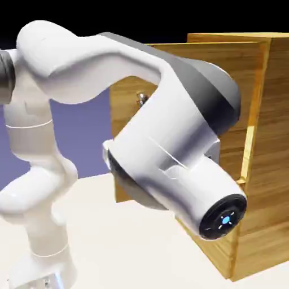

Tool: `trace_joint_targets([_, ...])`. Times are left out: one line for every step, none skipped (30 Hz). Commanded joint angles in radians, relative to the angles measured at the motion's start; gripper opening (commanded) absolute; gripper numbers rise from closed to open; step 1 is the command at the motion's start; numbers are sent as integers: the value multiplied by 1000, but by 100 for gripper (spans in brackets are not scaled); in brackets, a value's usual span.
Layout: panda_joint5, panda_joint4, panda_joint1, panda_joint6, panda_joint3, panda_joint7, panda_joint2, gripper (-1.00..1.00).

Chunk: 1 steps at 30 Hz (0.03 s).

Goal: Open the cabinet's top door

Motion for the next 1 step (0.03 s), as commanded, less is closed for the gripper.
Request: trace_joint_targets([2,38,-9,-19,-7,-10,32,100])
